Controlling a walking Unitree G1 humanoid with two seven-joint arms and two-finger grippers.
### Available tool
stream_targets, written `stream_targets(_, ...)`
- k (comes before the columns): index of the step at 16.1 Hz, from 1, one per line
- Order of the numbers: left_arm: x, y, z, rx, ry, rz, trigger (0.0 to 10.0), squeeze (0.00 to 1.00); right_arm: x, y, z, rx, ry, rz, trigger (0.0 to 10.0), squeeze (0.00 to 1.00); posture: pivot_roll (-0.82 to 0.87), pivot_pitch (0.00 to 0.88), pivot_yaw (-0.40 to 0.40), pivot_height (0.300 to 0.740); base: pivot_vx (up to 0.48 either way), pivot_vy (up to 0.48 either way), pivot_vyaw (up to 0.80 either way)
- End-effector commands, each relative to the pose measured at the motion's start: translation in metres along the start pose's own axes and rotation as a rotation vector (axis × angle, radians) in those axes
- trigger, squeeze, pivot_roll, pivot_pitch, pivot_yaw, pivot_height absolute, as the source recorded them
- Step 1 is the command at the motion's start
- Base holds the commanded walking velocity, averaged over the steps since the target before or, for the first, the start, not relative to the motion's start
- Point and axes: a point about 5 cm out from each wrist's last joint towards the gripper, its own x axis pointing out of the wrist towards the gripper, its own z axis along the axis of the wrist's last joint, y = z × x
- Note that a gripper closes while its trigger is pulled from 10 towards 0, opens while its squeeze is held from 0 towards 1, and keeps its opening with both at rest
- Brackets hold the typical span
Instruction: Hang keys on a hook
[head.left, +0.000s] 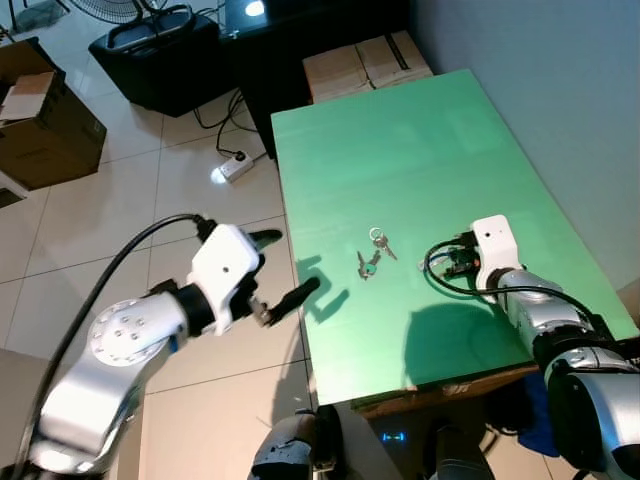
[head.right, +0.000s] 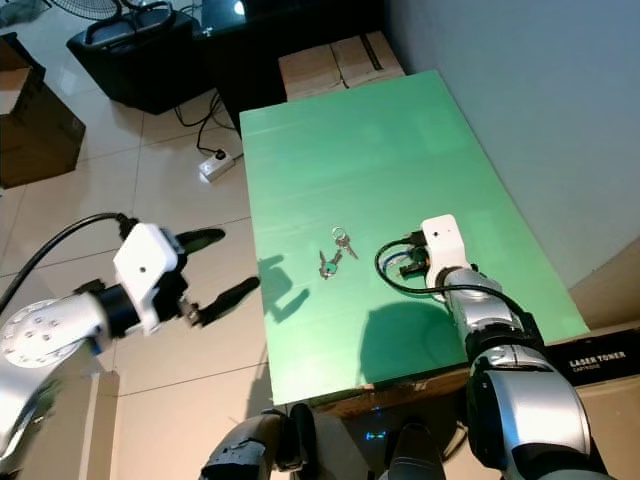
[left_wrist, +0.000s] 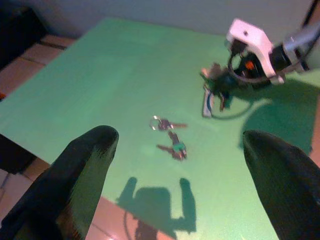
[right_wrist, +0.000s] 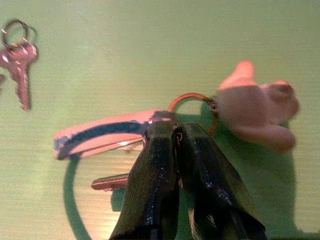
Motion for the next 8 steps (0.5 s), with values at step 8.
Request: stream_targets(8,0.026,0.008,-0.018,-0.039,-0.039,0.161,10.0,0.0,-0.003,0.009,0.034,0.037,-0.278,0.007,0.0,0.0,-0.03,0.034,0.158,0.74,0.0,0.0,0.0)
